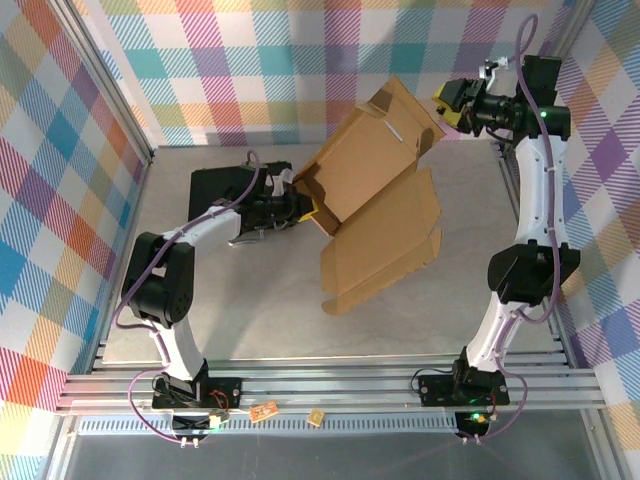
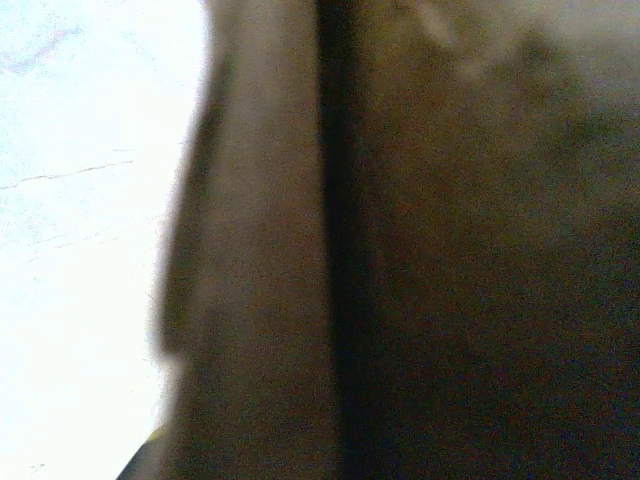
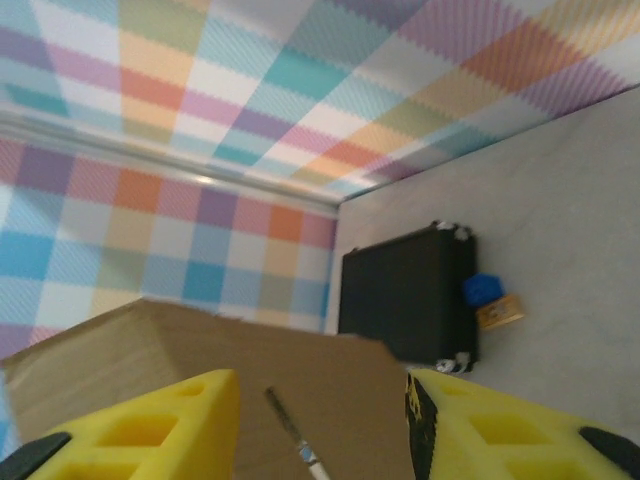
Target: Fold the paper box
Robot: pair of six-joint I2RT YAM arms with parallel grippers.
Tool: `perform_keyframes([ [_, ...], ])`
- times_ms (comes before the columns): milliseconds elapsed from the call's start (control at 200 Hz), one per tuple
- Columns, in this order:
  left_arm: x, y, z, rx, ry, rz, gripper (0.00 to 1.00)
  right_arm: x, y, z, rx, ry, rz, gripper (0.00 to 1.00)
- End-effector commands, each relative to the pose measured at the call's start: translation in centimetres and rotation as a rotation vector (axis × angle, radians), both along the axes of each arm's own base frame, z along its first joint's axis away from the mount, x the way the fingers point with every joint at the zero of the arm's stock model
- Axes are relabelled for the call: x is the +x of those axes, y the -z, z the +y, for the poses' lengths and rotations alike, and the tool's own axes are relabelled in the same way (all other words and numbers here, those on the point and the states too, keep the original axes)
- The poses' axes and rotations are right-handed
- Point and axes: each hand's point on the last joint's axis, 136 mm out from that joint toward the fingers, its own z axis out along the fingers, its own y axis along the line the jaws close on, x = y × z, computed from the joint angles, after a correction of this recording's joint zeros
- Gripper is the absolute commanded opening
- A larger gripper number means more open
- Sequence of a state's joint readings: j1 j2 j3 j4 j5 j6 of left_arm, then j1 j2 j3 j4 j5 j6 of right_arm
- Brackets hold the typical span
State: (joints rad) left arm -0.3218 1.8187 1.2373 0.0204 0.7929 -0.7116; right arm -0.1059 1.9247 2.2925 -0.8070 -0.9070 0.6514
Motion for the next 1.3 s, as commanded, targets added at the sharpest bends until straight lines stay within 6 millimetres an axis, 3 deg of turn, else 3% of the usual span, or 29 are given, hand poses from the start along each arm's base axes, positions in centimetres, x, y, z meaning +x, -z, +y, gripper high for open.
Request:
perform_keyframes([
  [0,0.3,-1.2,0.0,-0.021,0.028,-0.030,0.00,-3.9,-4.1,2.6,0.041,-0.142,-0.104,0.47],
  [425,0.3,-2.2,0.1,-0.008,0.034,-0.033,0.00,-5.7,-2.4,5.4,-0.033,-0.217,-0.106,0.47],
  [745,-0.4,-3.0,0.3,0.006,0.043,-0.040,0.00,-6.8,-0.7,7.4,-0.240,-0.215,-0.181,0.48],
  [1295,-1.4,-4.0,0.8,0.040,0.066,-0.065,0.00,-6.2,2.8,8.2,-0.628,-0.179,-0.255,0.46],
])
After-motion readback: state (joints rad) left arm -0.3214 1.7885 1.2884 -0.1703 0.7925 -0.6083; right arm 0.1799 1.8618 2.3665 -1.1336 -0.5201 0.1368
